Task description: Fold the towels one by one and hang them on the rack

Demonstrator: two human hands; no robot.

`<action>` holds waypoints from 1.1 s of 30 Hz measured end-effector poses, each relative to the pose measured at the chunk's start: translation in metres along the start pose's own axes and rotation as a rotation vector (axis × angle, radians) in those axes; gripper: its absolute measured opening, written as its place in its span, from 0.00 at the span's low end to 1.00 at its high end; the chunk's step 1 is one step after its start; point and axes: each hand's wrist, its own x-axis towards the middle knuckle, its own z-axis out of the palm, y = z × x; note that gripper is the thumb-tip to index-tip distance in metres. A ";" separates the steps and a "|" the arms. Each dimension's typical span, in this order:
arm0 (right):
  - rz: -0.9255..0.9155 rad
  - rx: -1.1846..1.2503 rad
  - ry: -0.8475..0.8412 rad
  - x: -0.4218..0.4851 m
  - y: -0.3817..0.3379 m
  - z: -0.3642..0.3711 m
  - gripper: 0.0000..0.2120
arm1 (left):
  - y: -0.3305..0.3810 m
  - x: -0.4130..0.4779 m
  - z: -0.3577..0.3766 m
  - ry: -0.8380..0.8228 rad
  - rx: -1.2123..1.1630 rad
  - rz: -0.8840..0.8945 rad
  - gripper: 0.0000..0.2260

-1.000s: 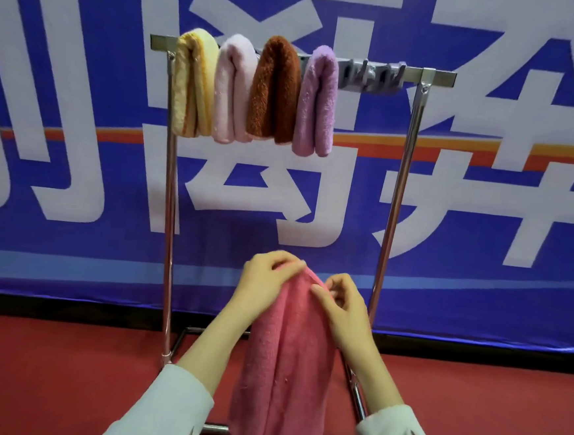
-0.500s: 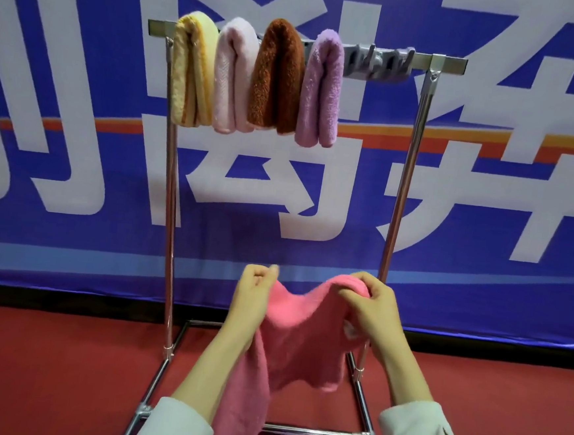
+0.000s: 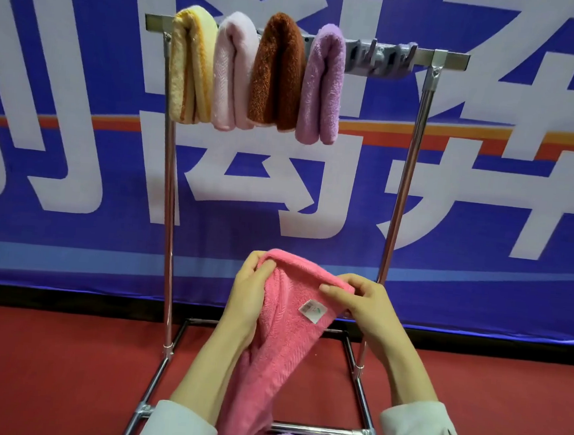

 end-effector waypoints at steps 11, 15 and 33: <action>0.089 0.457 0.242 0.007 0.005 0.008 0.06 | -0.015 -0.001 -0.003 -0.254 0.155 -0.208 0.12; 0.041 0.246 0.223 0.003 -0.001 0.014 0.07 | -0.017 -0.001 -0.006 -0.222 0.223 -0.098 0.02; 0.074 0.519 0.226 0.000 0.000 0.011 0.06 | -0.027 0.005 -0.021 -0.193 0.454 0.041 0.08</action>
